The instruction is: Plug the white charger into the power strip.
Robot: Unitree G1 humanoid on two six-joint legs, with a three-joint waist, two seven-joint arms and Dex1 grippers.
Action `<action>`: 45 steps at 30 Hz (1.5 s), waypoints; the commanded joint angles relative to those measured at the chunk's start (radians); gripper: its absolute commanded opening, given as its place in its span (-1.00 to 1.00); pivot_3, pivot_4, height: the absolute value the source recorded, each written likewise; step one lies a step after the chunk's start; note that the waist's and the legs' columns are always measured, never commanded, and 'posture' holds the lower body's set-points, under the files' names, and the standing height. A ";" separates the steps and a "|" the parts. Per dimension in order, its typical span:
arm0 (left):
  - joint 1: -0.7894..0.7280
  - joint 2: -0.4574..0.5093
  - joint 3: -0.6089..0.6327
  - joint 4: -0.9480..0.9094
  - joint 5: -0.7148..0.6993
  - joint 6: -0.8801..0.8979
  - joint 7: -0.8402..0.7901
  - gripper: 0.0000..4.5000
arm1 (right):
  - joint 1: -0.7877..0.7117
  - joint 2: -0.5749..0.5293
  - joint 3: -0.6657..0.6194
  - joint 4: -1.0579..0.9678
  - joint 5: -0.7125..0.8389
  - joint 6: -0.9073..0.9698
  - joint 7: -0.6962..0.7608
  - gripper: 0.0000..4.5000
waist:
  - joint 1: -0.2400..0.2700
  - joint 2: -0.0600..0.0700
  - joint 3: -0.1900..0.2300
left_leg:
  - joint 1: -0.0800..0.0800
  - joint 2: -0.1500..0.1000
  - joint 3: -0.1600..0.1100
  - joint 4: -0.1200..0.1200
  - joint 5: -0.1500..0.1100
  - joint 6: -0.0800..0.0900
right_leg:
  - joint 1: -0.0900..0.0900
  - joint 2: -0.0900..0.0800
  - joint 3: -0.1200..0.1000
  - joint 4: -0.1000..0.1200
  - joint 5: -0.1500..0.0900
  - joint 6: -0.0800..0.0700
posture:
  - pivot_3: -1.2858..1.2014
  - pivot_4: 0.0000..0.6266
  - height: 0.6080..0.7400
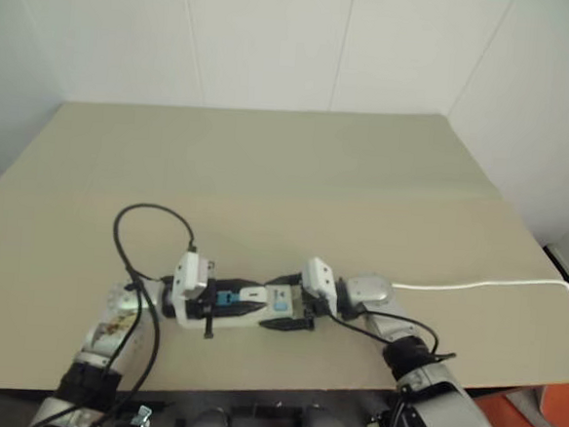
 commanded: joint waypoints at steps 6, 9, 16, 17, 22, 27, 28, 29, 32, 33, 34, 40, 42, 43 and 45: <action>0.038 0.051 -0.013 0.115 0.076 -0.009 -0.020 -0.54 | 0.017 -0.034 0.026 0.010 -0.034 0.016 0.025 0.52 | 0.000 0.001 -0.001 | 0.000 0.000 0.000 0.000 0.000 0.000 | 0.000 0.000 0.000 0.000 0.000 0.000 | 0.03 -0.52 1.00; 0.044 0.046 -0.018 0.099 0.074 0.004 -0.009 -0.54 | 0.019 -0.033 0.026 0.007 -0.033 0.017 0.023 0.52 | 0.000 0.001 -0.001 | 0.000 0.000 0.000 0.000 0.000 0.000 | 0.000 0.000 0.000 0.000 0.000 0.000 | 0.03 -0.52 1.00; 0.060 0.056 -0.027 0.074 0.078 0.023 0.003 -0.54 | 0.016 -0.028 0.026 0.011 -0.034 0.014 0.020 0.52 | 0.001 0.001 -0.001 | 0.000 0.000 0.000 0.000 0.000 0.000 | 0.001 0.000 0.000 0.000 0.000 0.000 | 0.03 -0.52 1.00; 0.061 0.066 -0.033 0.063 0.085 0.046 0.011 -0.39 | 0.016 -0.028 0.026 0.011 -0.034 0.013 0.019 0.52 | 0.001 0.001 -0.001 | 0.000 0.000 0.000 0.000 0.000 0.000 | 0.001 0.000 0.000 0.000 0.000 0.000 | 0.03 -0.52 1.00; 0.061 0.083 -0.038 0.037 0.074 0.081 0.014 0.24 | 0.013 -0.027 0.028 0.013 -0.033 0.014 0.017 0.52 | 0.004 0.006 -0.004 | 0.002 0.000 0.000 -0.001 0.000 0.000 | 0.002 0.000 0.000 -0.002 0.000 0.000 | 0.03 -0.52 1.00; 0.060 0.087 -0.025 0.015 0.062 0.093 0.016 0.92 | 0.013 -0.022 0.032 0.016 -0.033 0.010 0.016 0.52 | 0.005 0.007 -0.004 | 0.005 0.000 -0.001 -0.001 0.000 0.000 | 0.008 0.000 -0.001 -0.006 -0.001 0.001 | 0.03 -0.52 1.00; 0.060 0.093 -0.019 0.007 0.058 0.097 0.014 0.97 | 0.013 -0.021 0.033 0.016 -0.034 0.010 0.016 0.52 | 0.004 0.007 -0.004 | 0.004 0.000 -0.001 -0.001 0.000 0.000 | 0.008 0.000 -0.001 -0.006 -0.001 0.001 | 0.03 -0.52 1.00; 0.059 0.099 -0.010 -0.004 0.053 0.101 0.013 0.97 | 0.012 -0.020 0.034 0.016 -0.034 0.009 0.016 0.52 | 0.004 0.007 -0.004 | 0.004 -0.001 -0.001 -0.001 0.000 0.000 | 0.008 0.000 -0.001 -0.006 0.000 0.001 | 0.03 -0.52 1.00; 0.028 0.168 0.028 -0.070 0.021 0.234 0.029 0.97 | 0.013 -0.015 0.031 0.017 -0.030 0.010 0.013 0.52 | 0.003 0.006 -0.004 | 0.004 0.000 -0.001 -0.001 0.000 0.000 | 0.007 0.000 -0.001 -0.006 0.000 0.001 | 0.03 -0.52 1.00; 0.011 0.200 0.045 -0.096 -0.011 0.304 0.024 0.99 | 0.014 -0.015 0.029 0.016 -0.030 0.012 0.008 0.68 | 0.002 0.006 -0.004 | 0.004 0.000 -0.001 -0.001 0.000 0.000 | 0.007 0.000 -0.001 -0.006 0.000 0.001 | 0.03 -0.52 1.00; -0.001 0.230 0.063 -0.121 -0.036 0.352 0.021 1.00 | 0.013 -0.015 0.027 0.016 -0.026 0.018 0.011 0.84 | 0.002 0.006 -0.003 | 0.004 0.000 -0.002 -0.001 0.000 0.000 | 0.007 0.000 -0.002 -0.006 -0.001 0.001 | 0.03 -0.52 1.00; 0.012 0.389 0.185 -0.236 -0.115 0.467 -0.015 1.00 | 0.034 -0.072 0.005 -0.065 -0.013 0.041 0.017 0.99 | 0.006 0.001 0.000 | -0.003 -0.001 -0.002 -0.001 0.000 0.000 | -0.001 -0.001 -0.002 -0.006 0.000 0.000 | 0.03 -0.52 1.00; 0.046 0.416 0.230 -0.257 -0.125 0.445 -0.037 1.00 | 0.056 -0.118 -0.014 -0.123 0.004 0.066 0.027 0.99 | 0.011 0.002 0.000 | -0.008 -0.001 -0.002 -0.001 0.000 0.000 | -0.004 -0.002 -0.002 -0.006 0.000 0.000 | 0.03 -0.52 1.00; 0.068 0.419 0.262 -0.267 -0.131 0.431 -0.037 1.00 | 0.073 -0.146 -0.030 -0.157 0.017 0.076 0.027 0.99 | 0.015 0.002 0.001 | -0.008 -0.001 -0.003 -0.001 0.000 0.000 | -0.004 -0.002 -0.002 -0.006 0.000 0.000 | 0.03 -0.52 1.00; 0.115 0.432 0.320 -0.286 -0.136 0.427 -0.036 1.00 | 0.107 -0.205 -0.064 -0.230 0.046 0.103 0.024 0.99 | 0.025 0.002 0.002 | -0.010 -0.001 -0.003 -0.001 0.000 0.000 | -0.004 -0.004 -0.003 -0.008 0.000 0.000 | 0.03 -0.52 1.00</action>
